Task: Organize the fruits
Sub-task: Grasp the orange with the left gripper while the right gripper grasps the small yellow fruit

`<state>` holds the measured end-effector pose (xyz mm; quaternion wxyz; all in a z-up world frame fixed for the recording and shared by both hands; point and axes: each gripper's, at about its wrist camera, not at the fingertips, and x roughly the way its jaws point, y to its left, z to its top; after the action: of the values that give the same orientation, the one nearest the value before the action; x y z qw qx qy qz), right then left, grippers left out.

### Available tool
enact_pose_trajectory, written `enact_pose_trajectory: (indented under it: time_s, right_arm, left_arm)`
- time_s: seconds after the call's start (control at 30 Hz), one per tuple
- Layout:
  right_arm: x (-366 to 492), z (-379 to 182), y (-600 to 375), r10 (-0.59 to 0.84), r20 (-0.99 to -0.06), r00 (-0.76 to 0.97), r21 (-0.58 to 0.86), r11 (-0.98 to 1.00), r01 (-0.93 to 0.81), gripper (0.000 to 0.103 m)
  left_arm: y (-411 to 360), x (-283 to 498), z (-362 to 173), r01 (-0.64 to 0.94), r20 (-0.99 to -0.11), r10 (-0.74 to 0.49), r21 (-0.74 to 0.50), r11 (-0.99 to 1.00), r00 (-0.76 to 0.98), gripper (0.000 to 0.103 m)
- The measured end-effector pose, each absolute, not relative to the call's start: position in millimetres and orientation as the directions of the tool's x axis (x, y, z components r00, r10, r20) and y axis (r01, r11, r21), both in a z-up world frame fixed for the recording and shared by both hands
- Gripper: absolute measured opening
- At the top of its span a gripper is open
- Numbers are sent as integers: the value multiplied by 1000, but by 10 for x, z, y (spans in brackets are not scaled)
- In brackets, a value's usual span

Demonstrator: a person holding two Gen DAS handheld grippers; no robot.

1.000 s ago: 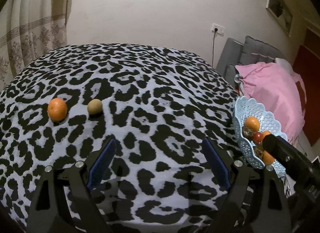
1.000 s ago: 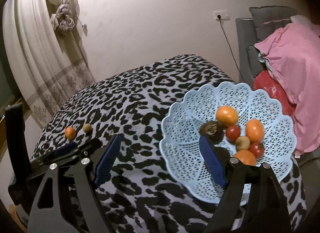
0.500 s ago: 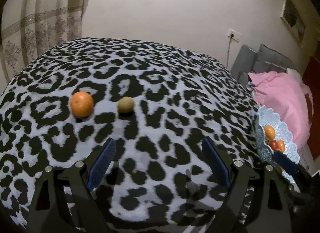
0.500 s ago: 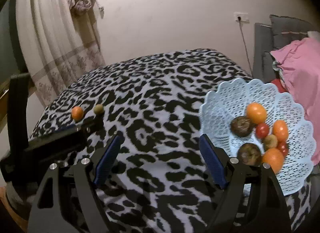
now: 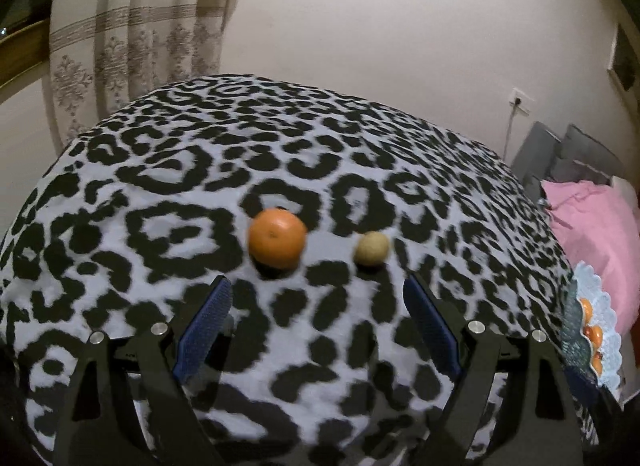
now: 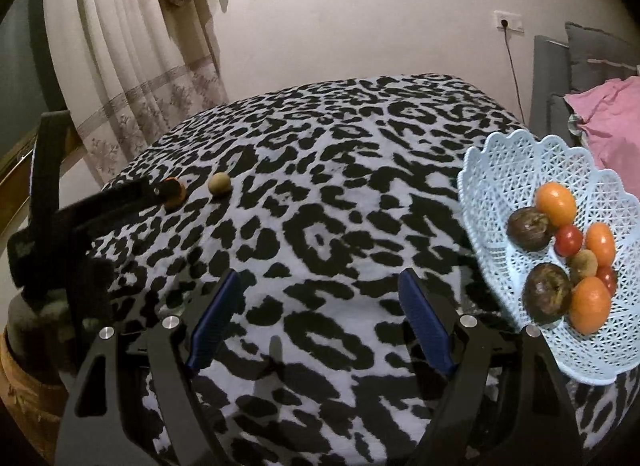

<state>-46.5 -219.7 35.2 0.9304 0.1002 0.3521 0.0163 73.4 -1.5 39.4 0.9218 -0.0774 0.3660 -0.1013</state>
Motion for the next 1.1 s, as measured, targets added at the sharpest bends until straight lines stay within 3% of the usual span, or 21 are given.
enact_pose_trajectory:
  time_s: [0.23, 0.37, 0.67, 1.1]
  right_arm:
    - [-455, 307, -2158, 121, -659, 742, 204, 979, 22, 82]
    - [-451, 303, -2166, 122, -662, 740, 207, 978, 24, 82]
    - [-406, 302, -2142, 122, -669, 733, 198, 980, 18, 82]
    - [-93, 271, -2033, 151, -681, 717, 199, 980, -17, 82]
  left_arm:
    - [94, 940, 361, 93, -674, -199, -190, 977, 711, 81]
    - [78, 1060, 334, 98, -684, -190, -172, 980, 704, 72]
    - [37, 1266, 198, 108, -720, -199, -170, 979, 665, 41]
    - [227, 1109, 304, 104, -664, -257, -260, 960, 703, 40]
